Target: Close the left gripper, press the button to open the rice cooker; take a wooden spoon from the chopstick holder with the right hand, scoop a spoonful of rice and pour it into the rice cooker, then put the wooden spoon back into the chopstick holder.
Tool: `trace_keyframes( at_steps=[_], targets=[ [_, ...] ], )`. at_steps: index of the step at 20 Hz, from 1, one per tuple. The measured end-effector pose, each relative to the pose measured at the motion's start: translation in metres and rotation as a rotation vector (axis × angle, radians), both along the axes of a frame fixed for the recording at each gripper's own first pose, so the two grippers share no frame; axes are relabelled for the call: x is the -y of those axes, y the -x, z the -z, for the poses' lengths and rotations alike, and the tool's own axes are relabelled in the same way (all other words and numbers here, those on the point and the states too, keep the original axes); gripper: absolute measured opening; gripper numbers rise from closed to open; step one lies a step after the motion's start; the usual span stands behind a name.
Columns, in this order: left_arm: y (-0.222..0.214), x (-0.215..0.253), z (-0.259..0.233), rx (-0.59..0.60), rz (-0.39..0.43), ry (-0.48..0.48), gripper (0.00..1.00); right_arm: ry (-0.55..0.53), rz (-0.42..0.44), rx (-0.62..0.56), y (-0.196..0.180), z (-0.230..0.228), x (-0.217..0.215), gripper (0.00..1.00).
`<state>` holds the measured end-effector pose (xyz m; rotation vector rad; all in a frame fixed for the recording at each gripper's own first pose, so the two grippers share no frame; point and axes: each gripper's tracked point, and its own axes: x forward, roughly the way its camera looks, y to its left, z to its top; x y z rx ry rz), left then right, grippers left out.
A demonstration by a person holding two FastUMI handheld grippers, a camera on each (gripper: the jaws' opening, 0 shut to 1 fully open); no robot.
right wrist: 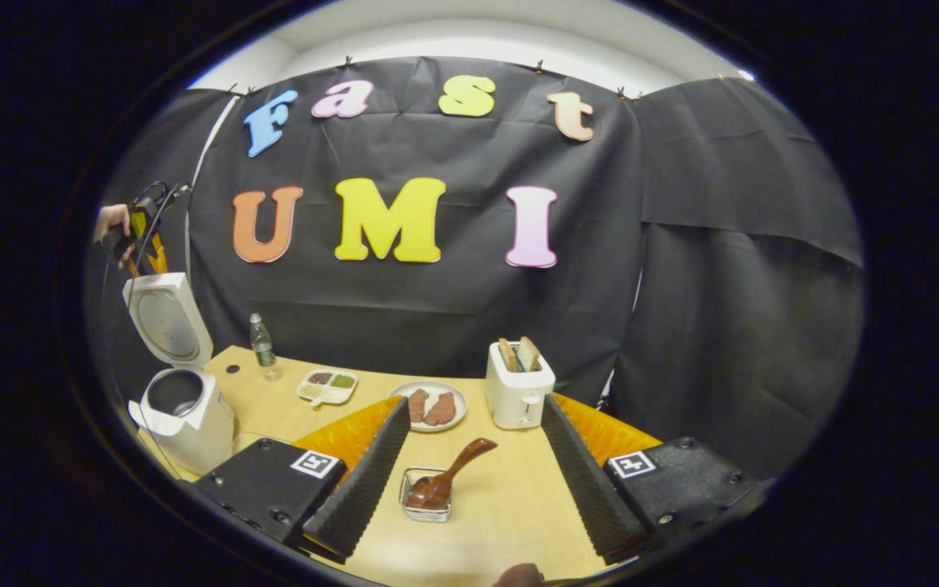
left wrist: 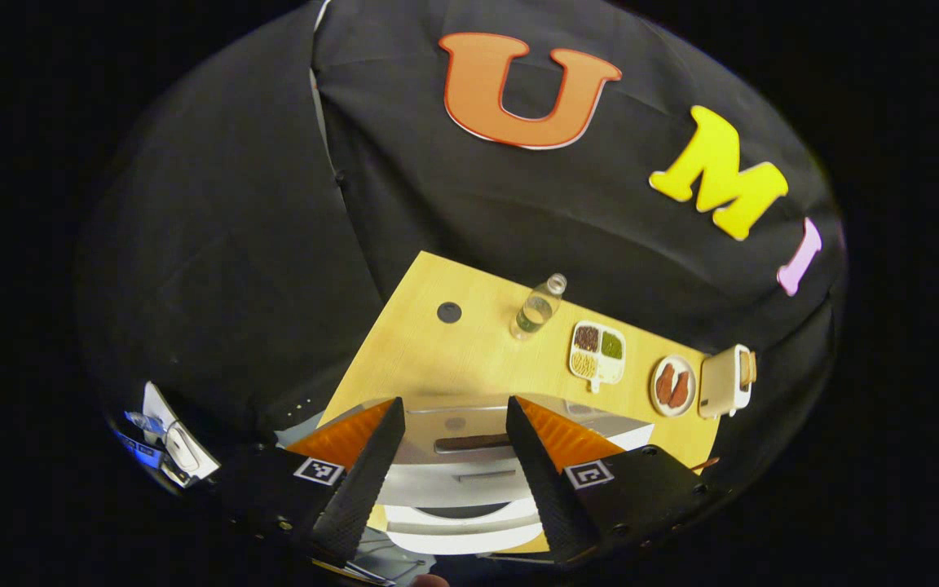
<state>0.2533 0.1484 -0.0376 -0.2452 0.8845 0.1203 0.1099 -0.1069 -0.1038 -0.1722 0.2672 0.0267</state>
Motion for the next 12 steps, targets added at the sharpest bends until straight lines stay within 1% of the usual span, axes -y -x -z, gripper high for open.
trace_keyframes(
  at_steps=[3,4,5,6,9,12],
  targets=[
    [0.023,0.017,0.012,-0.045,0.030,0.027,0.83,-0.023,-0.064,-0.011,0.000,0.002,-0.022,1.00],
    [0.033,0.019,0.018,-0.059,0.043,0.031,0.96,-0.042,-0.086,-0.020,0.001,0.004,-0.030,1.00],
    [0.041,0.021,0.023,-0.074,0.048,0.039,0.84,-0.055,-0.104,-0.027,0.001,0.007,-0.036,1.00],
    [0.049,0.023,0.031,-0.089,0.049,0.041,0.83,-0.058,-0.118,-0.033,0.001,0.009,-0.040,1.00],
    [0.076,0.039,0.062,-0.136,0.061,0.050,0.87,-0.062,-0.166,-0.038,0.004,0.010,-0.055,1.00],
    [0.108,0.048,0.098,-0.196,0.078,0.046,0.87,-0.056,-0.213,-0.049,0.010,0.012,-0.070,1.00]
  ],
)
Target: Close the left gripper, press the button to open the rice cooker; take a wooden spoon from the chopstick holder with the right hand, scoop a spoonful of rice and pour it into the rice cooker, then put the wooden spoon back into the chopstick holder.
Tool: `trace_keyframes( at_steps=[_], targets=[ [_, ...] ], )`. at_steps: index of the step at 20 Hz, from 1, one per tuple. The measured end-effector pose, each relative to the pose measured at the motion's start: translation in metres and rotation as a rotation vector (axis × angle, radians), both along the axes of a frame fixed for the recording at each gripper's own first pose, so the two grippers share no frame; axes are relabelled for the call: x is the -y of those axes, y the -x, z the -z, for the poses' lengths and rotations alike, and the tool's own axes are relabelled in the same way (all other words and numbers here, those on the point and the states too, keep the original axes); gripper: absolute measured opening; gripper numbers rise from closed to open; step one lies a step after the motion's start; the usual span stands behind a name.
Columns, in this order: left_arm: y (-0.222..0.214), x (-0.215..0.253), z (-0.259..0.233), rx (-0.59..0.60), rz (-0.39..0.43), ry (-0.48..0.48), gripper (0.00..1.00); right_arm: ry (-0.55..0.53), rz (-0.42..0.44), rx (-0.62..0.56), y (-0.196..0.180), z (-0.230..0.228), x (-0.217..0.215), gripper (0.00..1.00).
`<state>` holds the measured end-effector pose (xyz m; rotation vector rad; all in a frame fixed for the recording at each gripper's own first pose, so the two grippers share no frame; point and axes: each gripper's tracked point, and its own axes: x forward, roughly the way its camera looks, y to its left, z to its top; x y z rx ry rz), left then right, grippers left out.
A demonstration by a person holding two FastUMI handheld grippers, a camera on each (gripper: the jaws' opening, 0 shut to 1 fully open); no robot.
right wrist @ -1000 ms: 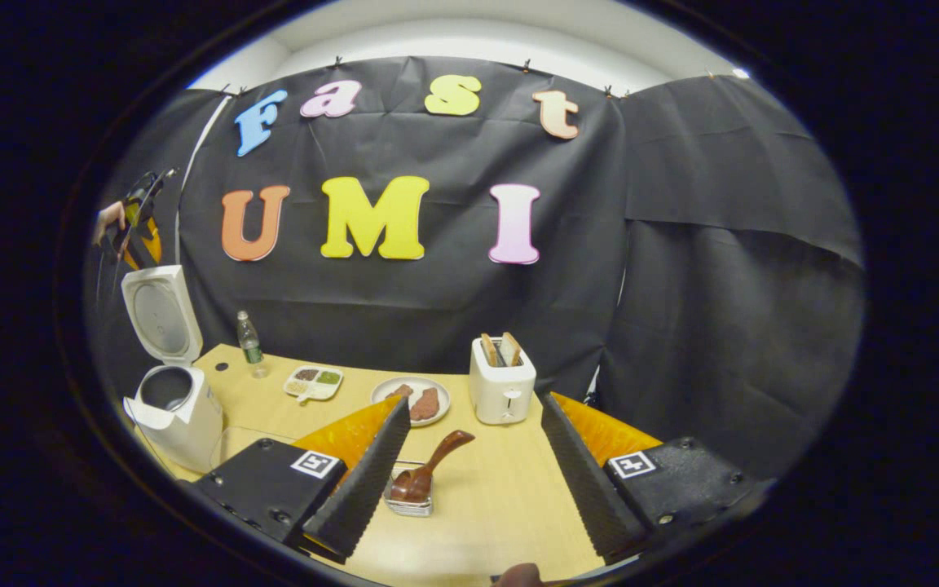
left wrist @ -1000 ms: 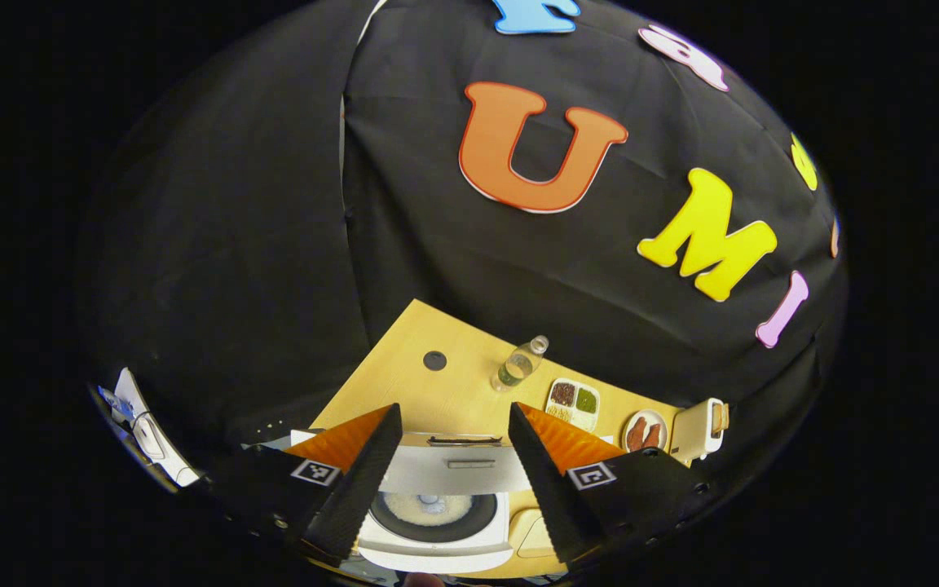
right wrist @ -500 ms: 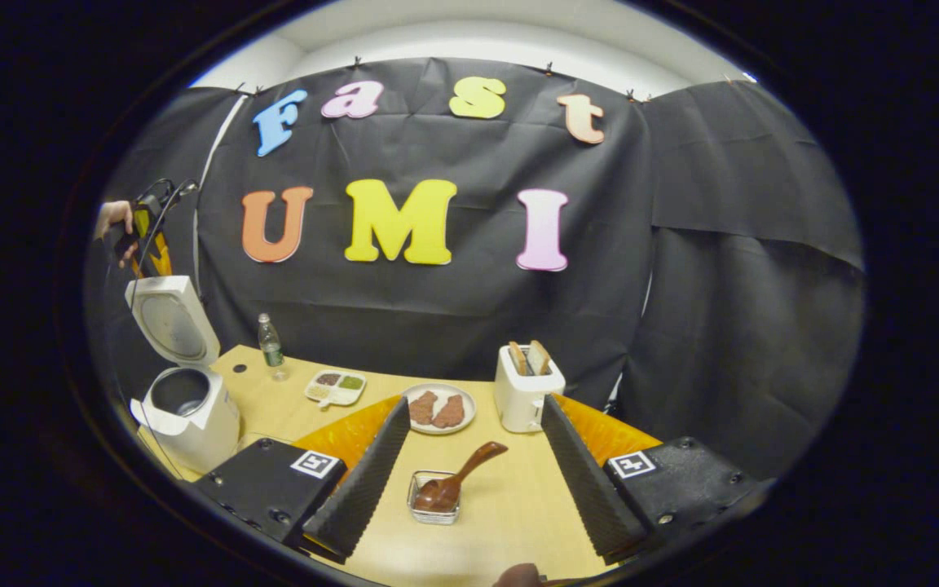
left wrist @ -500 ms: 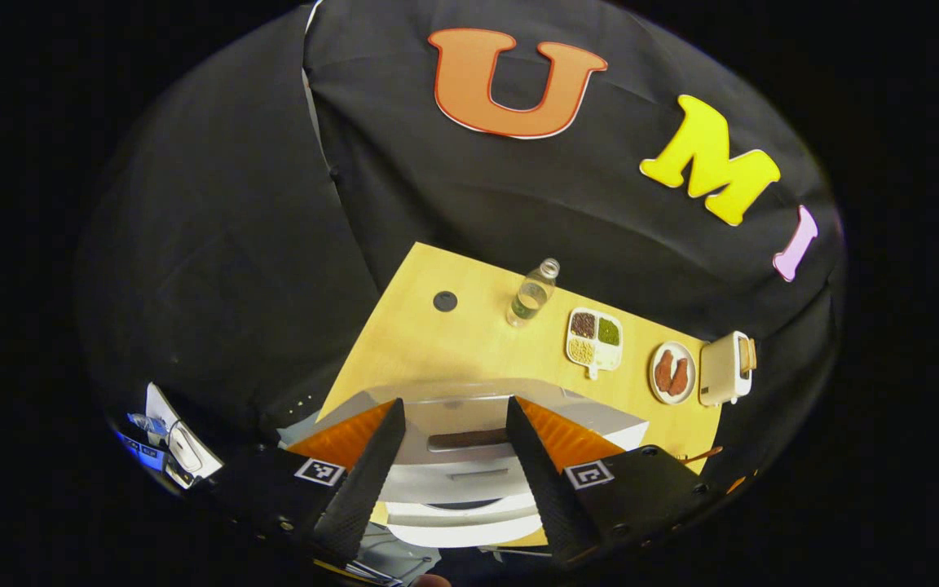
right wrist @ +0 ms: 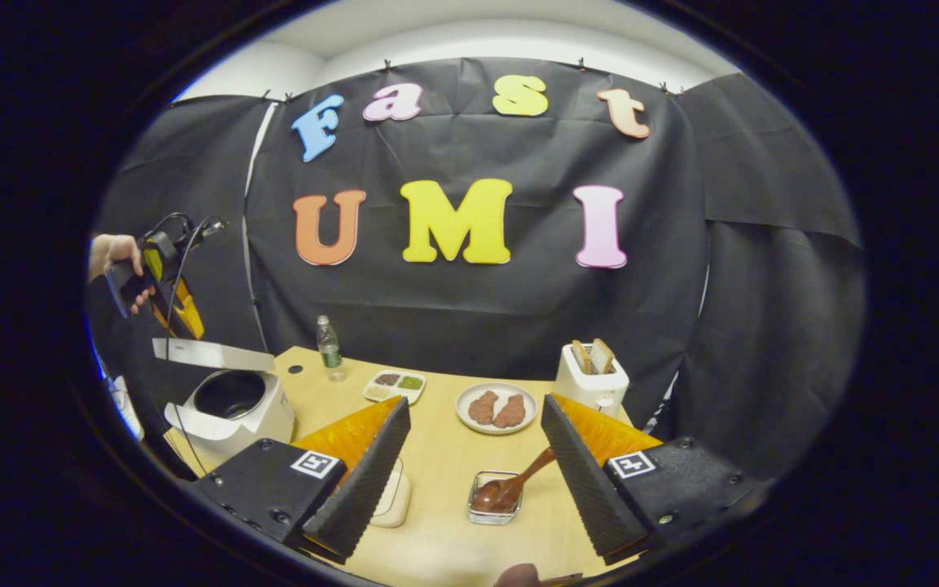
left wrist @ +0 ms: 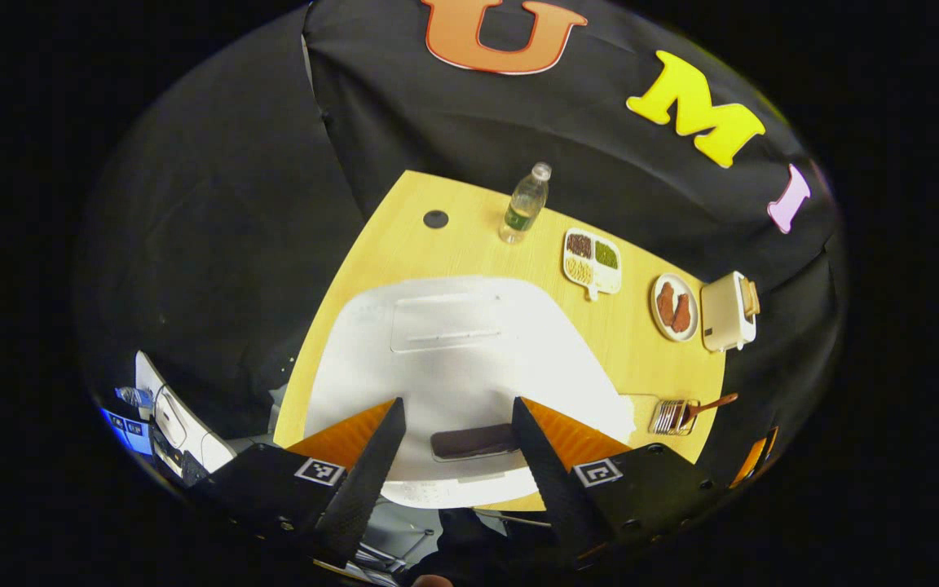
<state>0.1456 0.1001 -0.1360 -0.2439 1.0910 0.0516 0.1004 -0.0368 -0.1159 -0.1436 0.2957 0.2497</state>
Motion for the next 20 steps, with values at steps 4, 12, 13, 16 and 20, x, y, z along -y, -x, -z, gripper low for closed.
trace_keyframes(
  at_steps=[4,12,13,16,20],
  targets=[
    [0.028,0.014,0.044,-0.051,0.012,-0.001,0.83,0.020,-0.047,-0.004,0.011,0.004,-0.015,1.00],
    [0.037,0.020,0.085,-0.050,-0.091,0.049,0.79,0.009,-0.098,-0.035,0.023,0.014,-0.037,1.00],
    [0.036,0.020,0.087,-0.046,-0.097,0.048,0.77,0.008,-0.103,-0.037,0.023,0.015,-0.039,1.00],
    [0.037,0.017,0.092,-0.055,-0.118,0.014,0.78,-0.003,-0.117,-0.056,0.023,0.023,-0.050,1.00],
    [0.036,0.014,0.095,-0.069,-0.104,-0.082,0.87,-0.017,-0.137,-0.064,0.022,0.028,-0.063,1.00]
  ],
)
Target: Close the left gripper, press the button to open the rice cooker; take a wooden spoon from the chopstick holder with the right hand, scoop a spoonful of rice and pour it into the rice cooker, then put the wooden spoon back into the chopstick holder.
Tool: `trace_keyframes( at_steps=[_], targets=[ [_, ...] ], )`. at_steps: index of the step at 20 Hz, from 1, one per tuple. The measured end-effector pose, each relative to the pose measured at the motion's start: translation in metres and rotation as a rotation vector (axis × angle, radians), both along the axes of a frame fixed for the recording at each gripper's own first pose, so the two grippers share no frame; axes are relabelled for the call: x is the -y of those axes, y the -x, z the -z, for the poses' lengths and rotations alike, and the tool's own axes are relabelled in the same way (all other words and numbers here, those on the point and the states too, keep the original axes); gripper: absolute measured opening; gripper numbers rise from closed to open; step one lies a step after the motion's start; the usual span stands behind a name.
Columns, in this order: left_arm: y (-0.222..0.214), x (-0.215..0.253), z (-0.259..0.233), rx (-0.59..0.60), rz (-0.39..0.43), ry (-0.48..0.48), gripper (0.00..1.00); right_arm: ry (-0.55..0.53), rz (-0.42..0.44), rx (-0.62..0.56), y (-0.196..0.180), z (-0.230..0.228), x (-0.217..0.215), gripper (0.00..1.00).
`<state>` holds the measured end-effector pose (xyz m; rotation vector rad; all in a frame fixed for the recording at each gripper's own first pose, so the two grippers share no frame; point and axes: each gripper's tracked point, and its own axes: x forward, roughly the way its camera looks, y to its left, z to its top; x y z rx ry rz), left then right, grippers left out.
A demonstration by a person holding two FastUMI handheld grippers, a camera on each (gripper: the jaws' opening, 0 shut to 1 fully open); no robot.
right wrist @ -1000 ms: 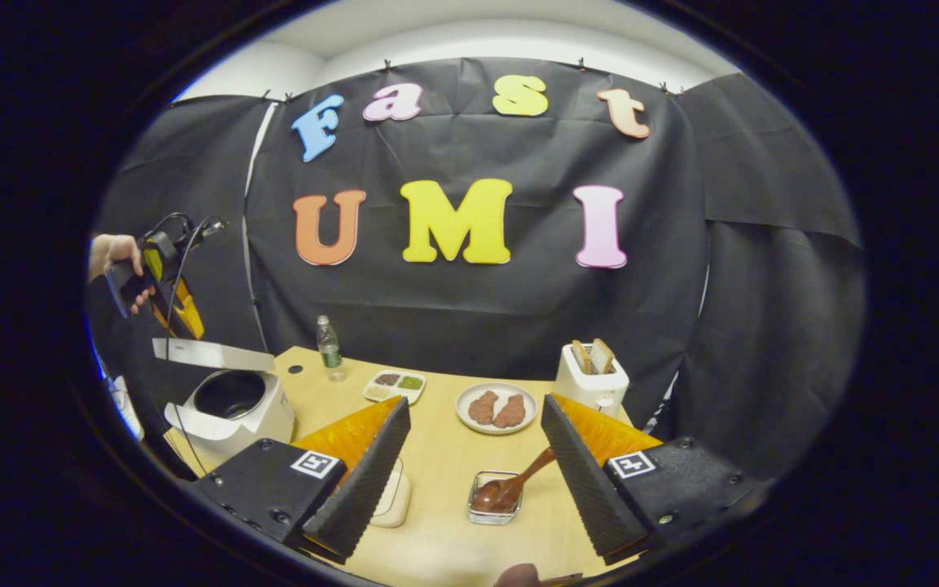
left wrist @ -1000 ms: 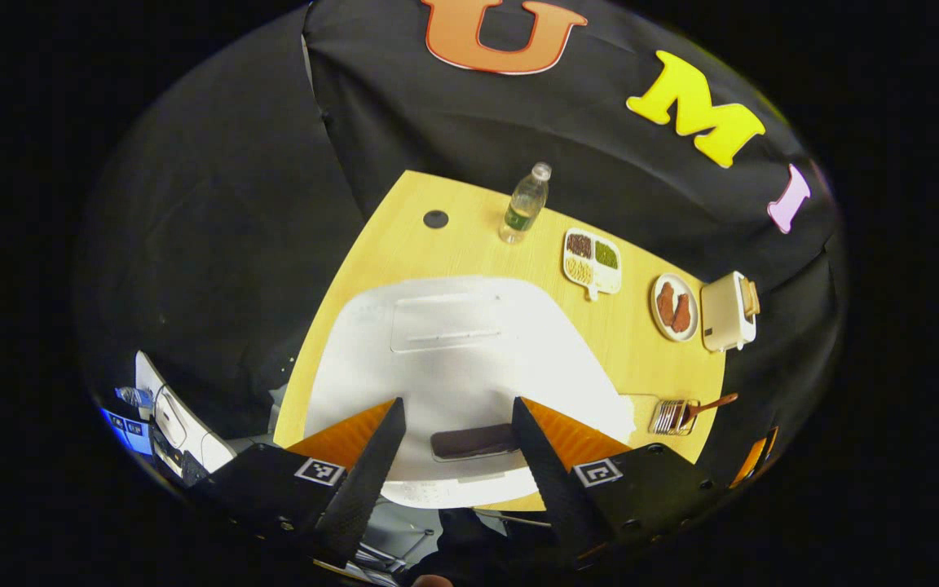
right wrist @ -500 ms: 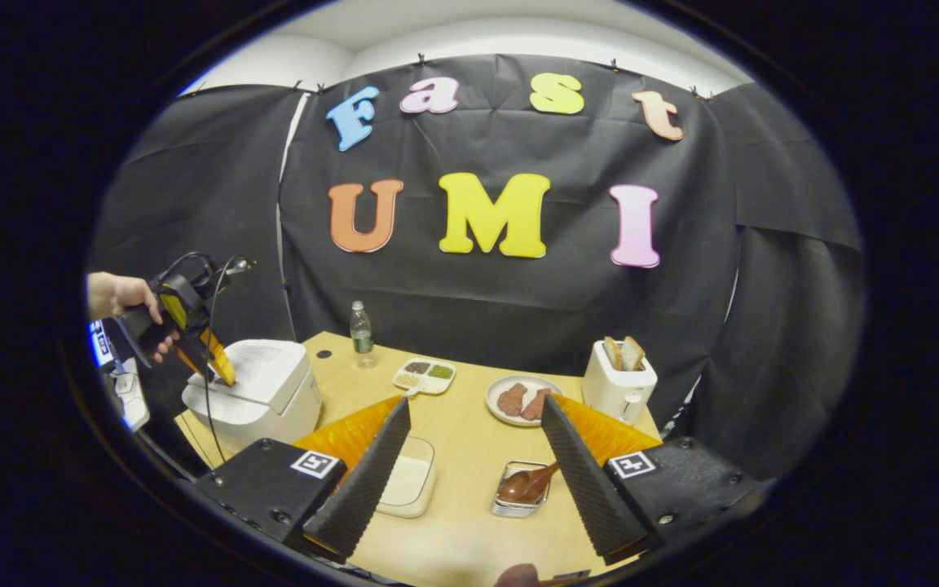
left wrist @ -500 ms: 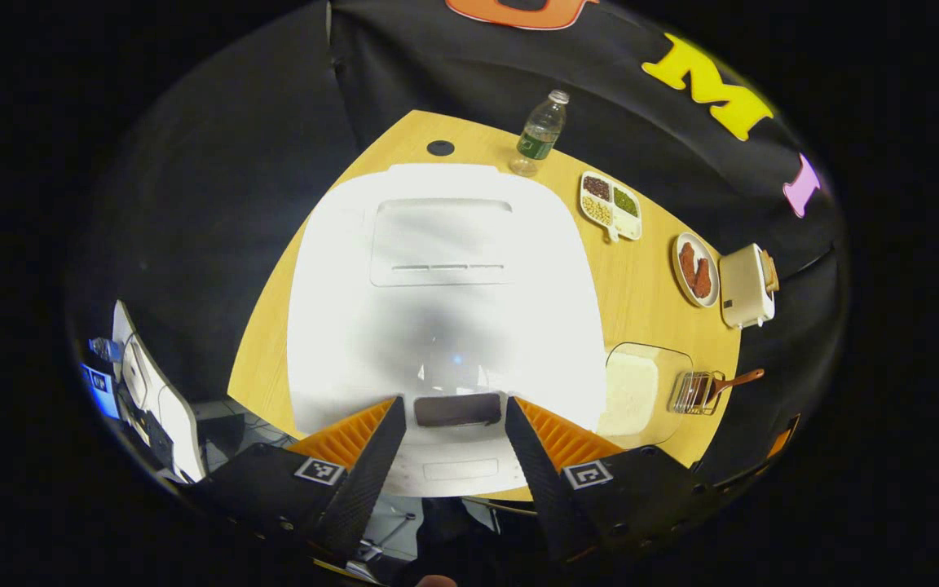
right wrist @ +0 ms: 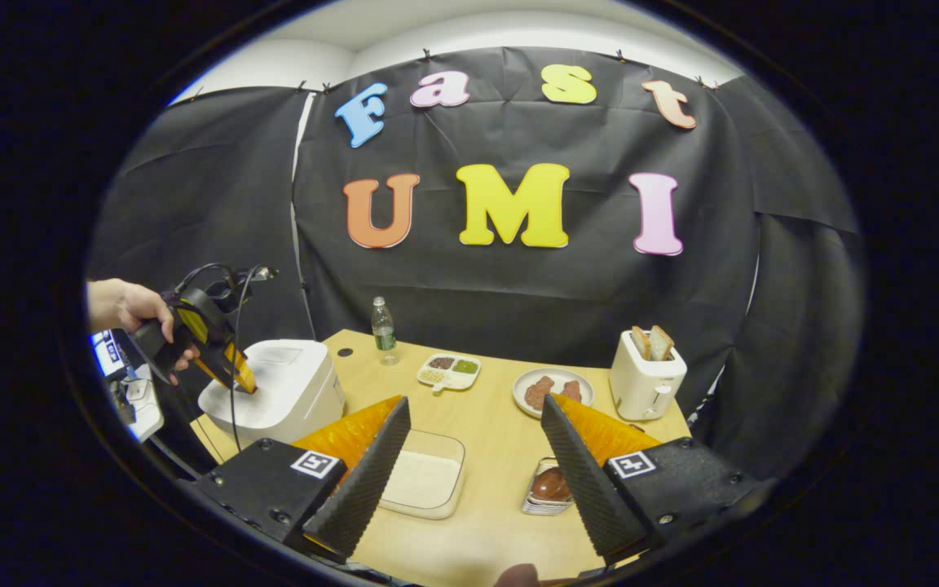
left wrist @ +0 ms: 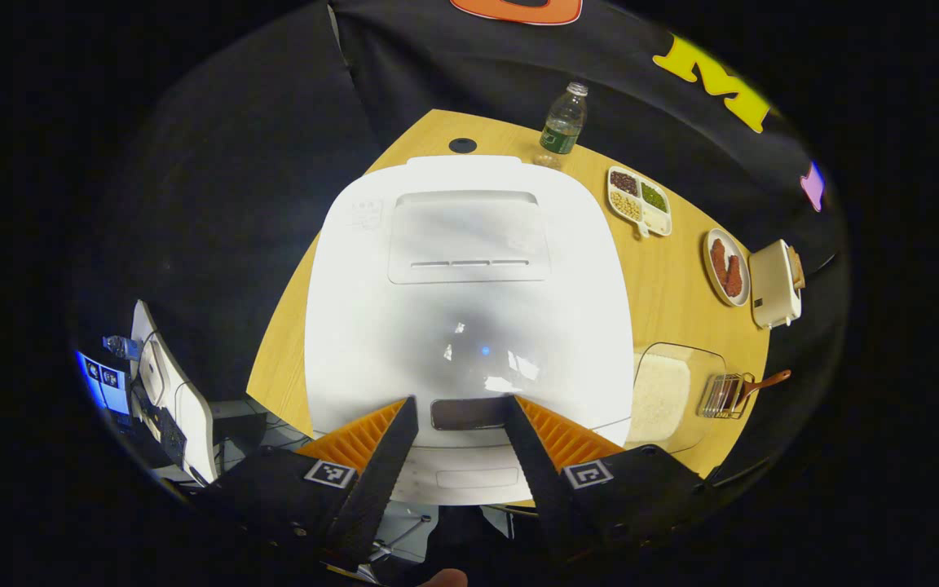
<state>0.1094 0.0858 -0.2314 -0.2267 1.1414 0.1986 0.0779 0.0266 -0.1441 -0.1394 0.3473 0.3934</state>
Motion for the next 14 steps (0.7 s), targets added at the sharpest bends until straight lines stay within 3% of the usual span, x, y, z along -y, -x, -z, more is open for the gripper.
trace_keyframes(
  at_steps=[1,2,6,9,10,11,12,14],
  targets=[
    [0.001,0.002,-0.003,0.002,0.006,-0.005,0.88,-0.003,0.001,0.005,0.000,-0.001,-0.001,1.00],
    [0.000,0.002,-0.003,0.013,0.006,-0.003,0.80,-0.007,-0.001,0.006,0.000,0.000,-0.003,1.00],
    [-0.001,0.003,-0.004,0.044,-0.006,-0.008,0.81,-0.014,-0.003,-0.007,0.002,0.004,-0.004,1.00],
    [-0.001,0.009,-0.010,0.096,-0.047,0.056,0.81,-0.007,-0.009,0.014,0.002,-0.005,-0.005,1.00],
    [0.000,0.012,-0.011,0.111,-0.044,0.076,0.83,-0.006,-0.014,0.018,0.004,-0.006,-0.006,1.00],
    [0.005,0.014,-0.011,0.118,-0.037,0.087,0.99,-0.005,-0.014,0.022,0.003,-0.008,-0.006,1.00],
    [0.008,0.015,-0.013,0.126,-0.036,0.093,0.91,-0.003,-0.015,0.024,0.003,-0.009,-0.007,1.00],
    [0.011,0.015,-0.016,0.157,-0.053,0.095,0.95,-0.004,-0.013,0.036,0.004,-0.014,-0.011,1.00]
  ],
)
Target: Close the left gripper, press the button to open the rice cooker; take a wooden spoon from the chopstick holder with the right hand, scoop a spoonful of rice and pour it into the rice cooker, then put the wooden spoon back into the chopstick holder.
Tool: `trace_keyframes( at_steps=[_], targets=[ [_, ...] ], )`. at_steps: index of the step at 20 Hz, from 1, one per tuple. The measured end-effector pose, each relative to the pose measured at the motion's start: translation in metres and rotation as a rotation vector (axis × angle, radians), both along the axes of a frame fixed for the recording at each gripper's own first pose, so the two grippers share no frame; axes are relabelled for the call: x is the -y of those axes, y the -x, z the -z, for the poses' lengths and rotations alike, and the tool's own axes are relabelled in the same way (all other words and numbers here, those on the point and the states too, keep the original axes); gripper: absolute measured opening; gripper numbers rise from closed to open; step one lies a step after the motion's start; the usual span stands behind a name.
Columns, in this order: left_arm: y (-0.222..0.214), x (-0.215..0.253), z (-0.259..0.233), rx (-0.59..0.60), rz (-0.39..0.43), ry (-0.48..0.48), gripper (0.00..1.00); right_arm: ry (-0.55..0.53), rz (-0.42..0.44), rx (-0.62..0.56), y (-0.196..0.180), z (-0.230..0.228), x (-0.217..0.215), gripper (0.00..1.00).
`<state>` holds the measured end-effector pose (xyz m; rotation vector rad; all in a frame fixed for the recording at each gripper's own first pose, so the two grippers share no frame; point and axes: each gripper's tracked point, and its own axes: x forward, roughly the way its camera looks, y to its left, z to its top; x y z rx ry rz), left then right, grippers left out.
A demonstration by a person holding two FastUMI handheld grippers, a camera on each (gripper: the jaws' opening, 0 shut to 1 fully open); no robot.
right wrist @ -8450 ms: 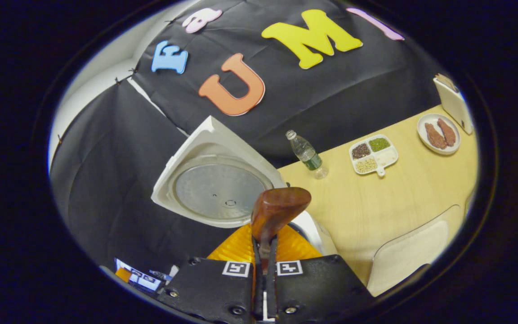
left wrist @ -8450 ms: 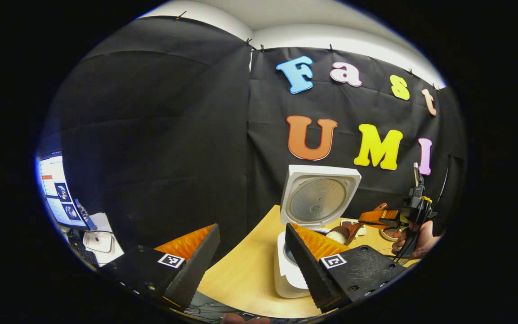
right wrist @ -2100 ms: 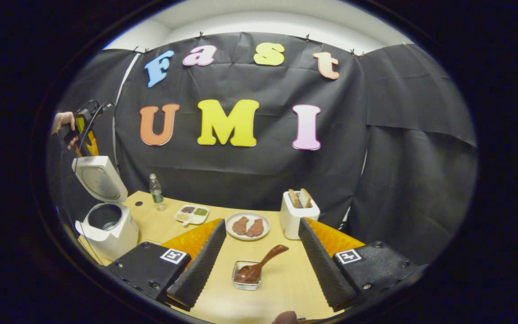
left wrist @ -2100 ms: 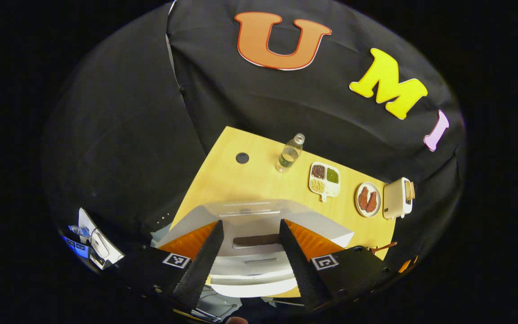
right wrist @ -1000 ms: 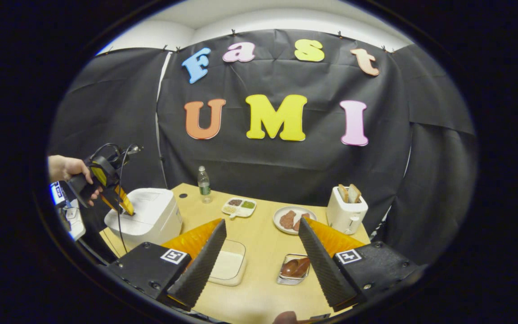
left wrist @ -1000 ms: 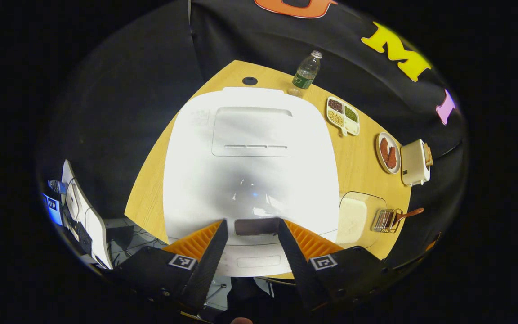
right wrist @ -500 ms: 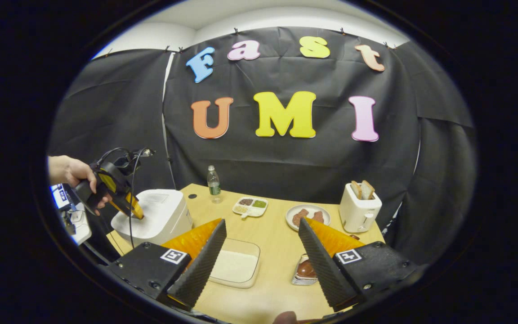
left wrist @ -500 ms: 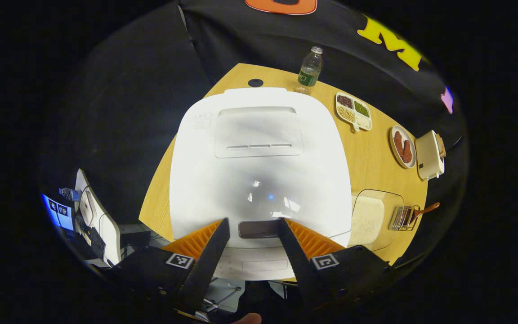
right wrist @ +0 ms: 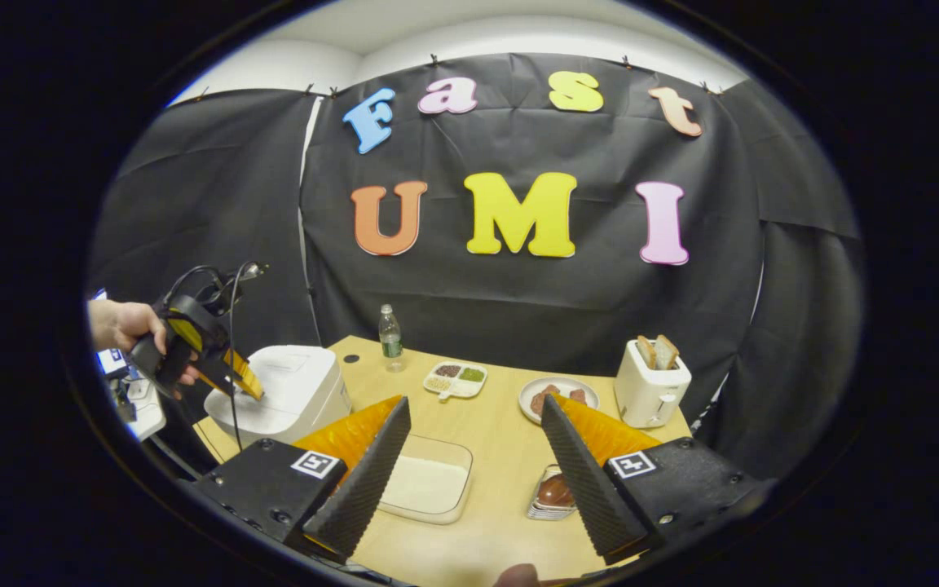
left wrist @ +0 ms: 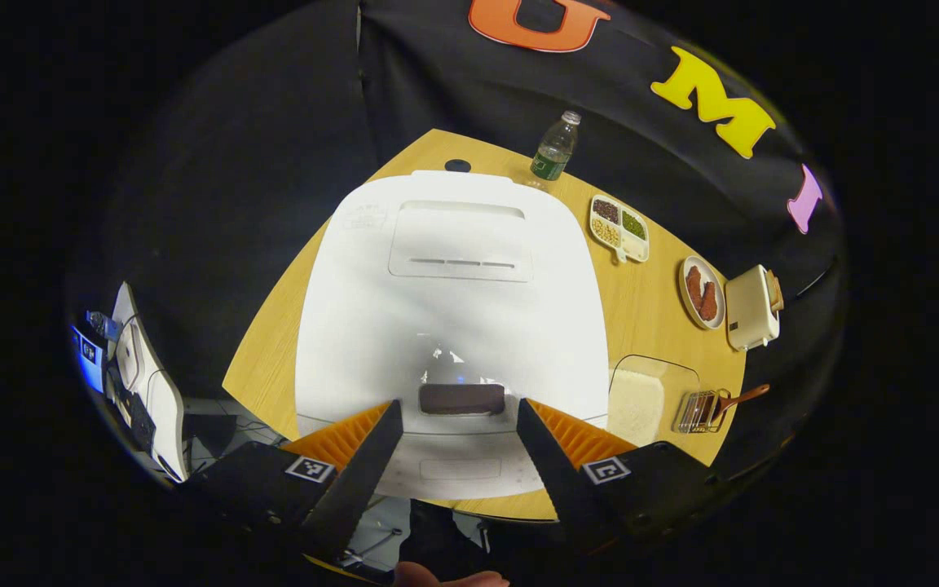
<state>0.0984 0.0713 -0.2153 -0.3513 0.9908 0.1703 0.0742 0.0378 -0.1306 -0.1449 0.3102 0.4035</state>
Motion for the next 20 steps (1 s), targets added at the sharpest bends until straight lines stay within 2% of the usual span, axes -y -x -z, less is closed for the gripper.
trace_keyframes(
  at_steps=[2,5,8,13,15,20],
  targets=[
    [0.004,0.002,-0.016,0.060,-0.009,-0.008,0.95,-0.002,0.002,0.013,0.002,-0.005,-0.007,1.00],
    [0.008,0.005,-0.059,0.223,-0.029,-0.017,0.95,-0.009,0.008,0.038,0.004,-0.018,-0.020,1.00],
    [0.014,0.010,-0.108,0.416,-0.029,-0.039,0.95,-0.045,0.024,0.067,0.010,-0.035,-0.033,1.00],
    [0.043,0.002,-0.202,0.777,-0.071,-0.144,0.95,-0.107,0.087,0.123,0.020,-0.067,-0.043,1.00],
    [0.060,0.009,-0.229,0.898,-0.055,-0.172,0.95,-0.124,0.111,0.147,0.026,-0.081,-0.045,1.00],
    [0.099,0.016,-0.254,1.064,-0.019,-0.285,0.95,-0.135,0.136,0.223,0.050,-0.116,-0.055,1.00]
  ],
)
